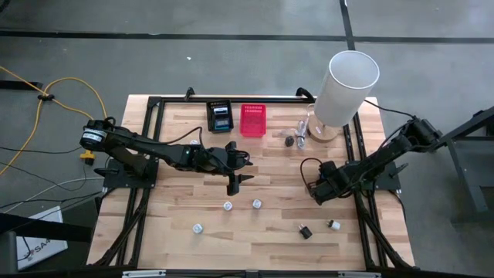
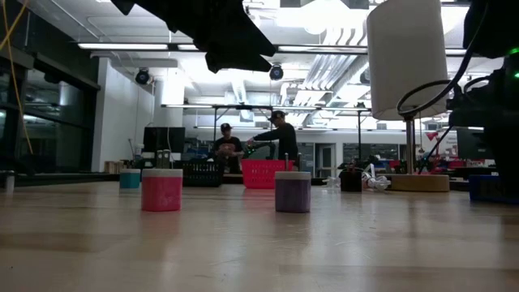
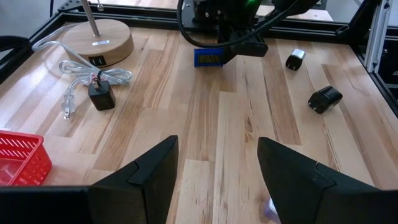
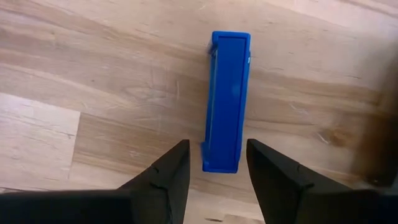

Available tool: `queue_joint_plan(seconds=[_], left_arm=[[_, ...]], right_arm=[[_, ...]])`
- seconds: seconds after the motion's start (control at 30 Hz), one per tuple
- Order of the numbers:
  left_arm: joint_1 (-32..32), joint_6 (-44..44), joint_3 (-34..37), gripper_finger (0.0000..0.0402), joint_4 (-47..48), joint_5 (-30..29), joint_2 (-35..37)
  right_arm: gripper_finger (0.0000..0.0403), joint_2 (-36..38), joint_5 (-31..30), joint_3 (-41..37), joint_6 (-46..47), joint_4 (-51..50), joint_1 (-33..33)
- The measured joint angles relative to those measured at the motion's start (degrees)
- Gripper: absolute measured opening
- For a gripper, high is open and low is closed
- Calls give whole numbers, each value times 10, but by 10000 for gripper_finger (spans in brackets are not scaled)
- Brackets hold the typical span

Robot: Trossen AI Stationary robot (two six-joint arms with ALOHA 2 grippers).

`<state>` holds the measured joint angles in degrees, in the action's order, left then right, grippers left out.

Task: Pick & Place Office items
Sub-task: Put the blue digital timer into the black basket

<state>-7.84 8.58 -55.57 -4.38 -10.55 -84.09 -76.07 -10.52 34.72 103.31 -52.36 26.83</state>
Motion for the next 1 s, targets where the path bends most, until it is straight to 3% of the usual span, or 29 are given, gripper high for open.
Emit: queue_joint_plan(seconds=[0.2,0.63,1.0], left_arm=[[0,0,0,214,0,0,0],[0,0,0,214,0,0,0],[0,0,0,214,0,0,0]], right_arm=[[136,0,0,0,0,-1,0],[71,0,0,1,-1,-1,0],[68,0,-1,1,-1,-1,0]])
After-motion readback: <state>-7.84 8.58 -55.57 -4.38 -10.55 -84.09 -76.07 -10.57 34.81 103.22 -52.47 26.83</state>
